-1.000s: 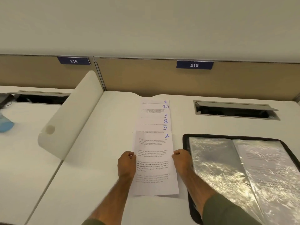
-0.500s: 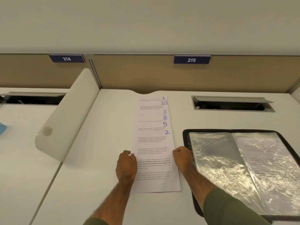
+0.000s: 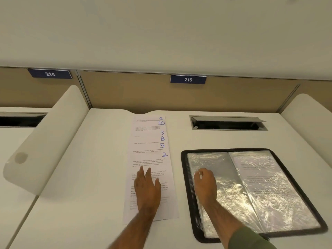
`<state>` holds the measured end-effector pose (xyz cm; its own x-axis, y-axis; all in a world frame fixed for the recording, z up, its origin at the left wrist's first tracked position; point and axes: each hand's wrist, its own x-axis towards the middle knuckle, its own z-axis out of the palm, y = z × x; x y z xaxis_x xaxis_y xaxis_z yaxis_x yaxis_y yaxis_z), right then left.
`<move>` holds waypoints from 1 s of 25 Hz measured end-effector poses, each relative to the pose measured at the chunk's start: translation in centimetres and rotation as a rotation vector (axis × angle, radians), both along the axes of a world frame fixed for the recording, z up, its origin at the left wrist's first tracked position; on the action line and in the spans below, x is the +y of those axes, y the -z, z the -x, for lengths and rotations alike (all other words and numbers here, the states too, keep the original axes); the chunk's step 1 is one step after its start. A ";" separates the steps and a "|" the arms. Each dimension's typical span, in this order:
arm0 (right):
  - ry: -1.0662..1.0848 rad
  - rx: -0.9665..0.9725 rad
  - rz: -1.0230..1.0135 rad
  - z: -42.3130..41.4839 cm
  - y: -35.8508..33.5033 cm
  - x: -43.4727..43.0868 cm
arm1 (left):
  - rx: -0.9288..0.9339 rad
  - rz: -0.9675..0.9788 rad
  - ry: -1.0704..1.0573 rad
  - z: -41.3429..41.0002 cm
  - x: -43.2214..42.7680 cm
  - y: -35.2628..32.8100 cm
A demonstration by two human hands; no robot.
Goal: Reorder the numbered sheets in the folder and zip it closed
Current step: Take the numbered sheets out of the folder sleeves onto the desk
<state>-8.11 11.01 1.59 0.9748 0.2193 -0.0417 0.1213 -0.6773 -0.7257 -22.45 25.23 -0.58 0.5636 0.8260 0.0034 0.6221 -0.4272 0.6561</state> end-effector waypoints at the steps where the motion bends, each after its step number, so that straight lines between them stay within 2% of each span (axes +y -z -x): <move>1: 0.020 -0.018 0.019 -0.3 0.0 -1.5 | 0.007 -0.020 0.049 -0.8 -1.1 0.0; 8: 0.197 -0.085 0.200 -3.8 0.8 -15.3 | 0.067 -0.063 0.439 -7.0 -11.0 -0.4; 12: 0.203 -0.118 0.303 -6.6 1.5 -22.8 | 0.105 -0.099 0.589 -10.7 -17.8 -0.6; 16: 0.097 -0.046 0.495 -10.3 2.4 -28.8 | 0.188 -0.167 0.661 -15.1 -24.7 -0.1; 18: 0.015 -0.053 0.529 -12.8 2.8 -31.3 | 0.248 -0.203 0.706 -18.0 -27.9 0.5; 21: -0.126 -0.114 0.510 -17.1 3.1 -34.6 | 0.347 -0.235 0.673 -21.1 -33.0 1.6; 25: -0.185 -0.038 0.413 -20.2 3.6 -38.4 | 0.435 -0.205 0.669 -23.4 -39.7 2.3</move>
<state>12.05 -27.35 -1.97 0.9232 0.3626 -0.1275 0.2889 -0.8733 -0.3923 0.96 -14.42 -2.91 0.9222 0.3218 -0.2145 0.3742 -0.8827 0.2843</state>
